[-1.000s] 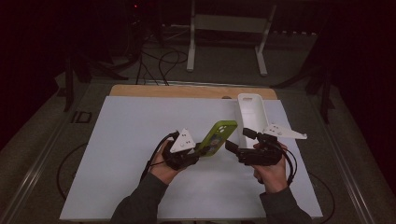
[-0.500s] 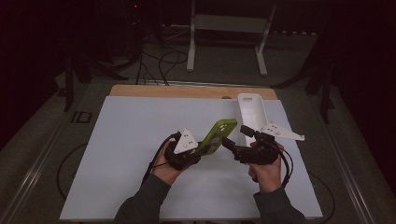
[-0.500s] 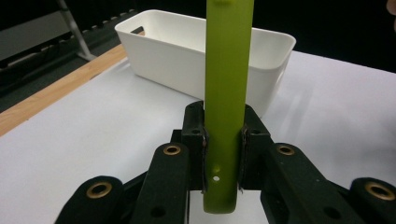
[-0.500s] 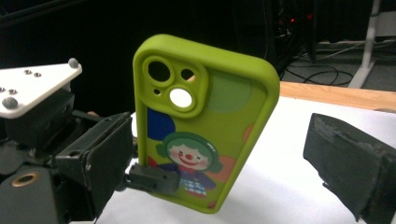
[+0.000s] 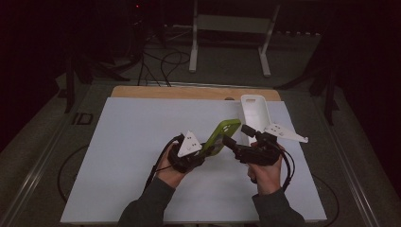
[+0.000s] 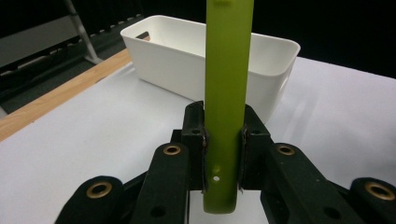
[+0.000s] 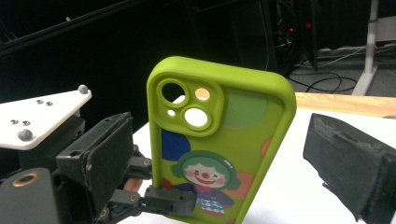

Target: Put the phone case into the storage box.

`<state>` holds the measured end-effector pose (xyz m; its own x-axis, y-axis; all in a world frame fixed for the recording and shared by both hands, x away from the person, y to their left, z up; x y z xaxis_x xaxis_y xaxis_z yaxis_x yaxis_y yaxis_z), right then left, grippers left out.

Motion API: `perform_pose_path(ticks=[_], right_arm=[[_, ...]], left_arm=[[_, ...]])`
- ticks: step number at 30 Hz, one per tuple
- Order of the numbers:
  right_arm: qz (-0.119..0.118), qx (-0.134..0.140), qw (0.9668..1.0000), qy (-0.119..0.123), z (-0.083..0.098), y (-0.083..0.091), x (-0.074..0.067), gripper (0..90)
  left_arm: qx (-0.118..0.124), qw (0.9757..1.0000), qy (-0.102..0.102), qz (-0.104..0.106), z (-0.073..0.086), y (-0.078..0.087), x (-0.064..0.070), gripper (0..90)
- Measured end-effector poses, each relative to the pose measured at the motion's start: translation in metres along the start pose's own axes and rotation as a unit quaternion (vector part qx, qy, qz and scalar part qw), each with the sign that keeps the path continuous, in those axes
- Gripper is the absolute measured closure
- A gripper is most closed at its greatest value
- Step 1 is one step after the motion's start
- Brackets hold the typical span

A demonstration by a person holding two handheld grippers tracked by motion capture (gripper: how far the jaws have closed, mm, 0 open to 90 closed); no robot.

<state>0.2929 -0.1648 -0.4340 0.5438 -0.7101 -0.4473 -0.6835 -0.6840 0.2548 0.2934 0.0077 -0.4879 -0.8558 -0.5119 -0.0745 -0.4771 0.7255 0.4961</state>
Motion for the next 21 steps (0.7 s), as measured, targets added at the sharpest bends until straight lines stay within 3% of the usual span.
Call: perform_pose_path(ticks=[8, 21], right_arm=[[0.006, 0.01, 0.9999, -0.005, -0.0022, -0.0019, -0.0022, 8.5], [0.024, 0.015, 0.9995, -0.01, -0.0037, -0.0068, -0.0033, 8.8]], left_arm=[[0.001, 1.0, 0.004, -0.005, -0.0002, -0.0007, 0.0002, 77.5], [-0.002, 0.9999, -0.007, -0.011, -0.0005, -0.004, 0.0054, 77.5]])
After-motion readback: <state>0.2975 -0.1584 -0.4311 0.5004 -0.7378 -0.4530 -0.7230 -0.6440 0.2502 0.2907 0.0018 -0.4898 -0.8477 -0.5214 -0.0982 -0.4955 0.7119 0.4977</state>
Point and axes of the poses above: each handheld gripper's, and its own axes: y roughly backward along the jaws, z roughly out of its underside, x roughly to its right, the point moved 5 cm from there along -y, roughly forward along the jaws, and after that the axes turned 4 degrees about -y, right-handed, at the moved point
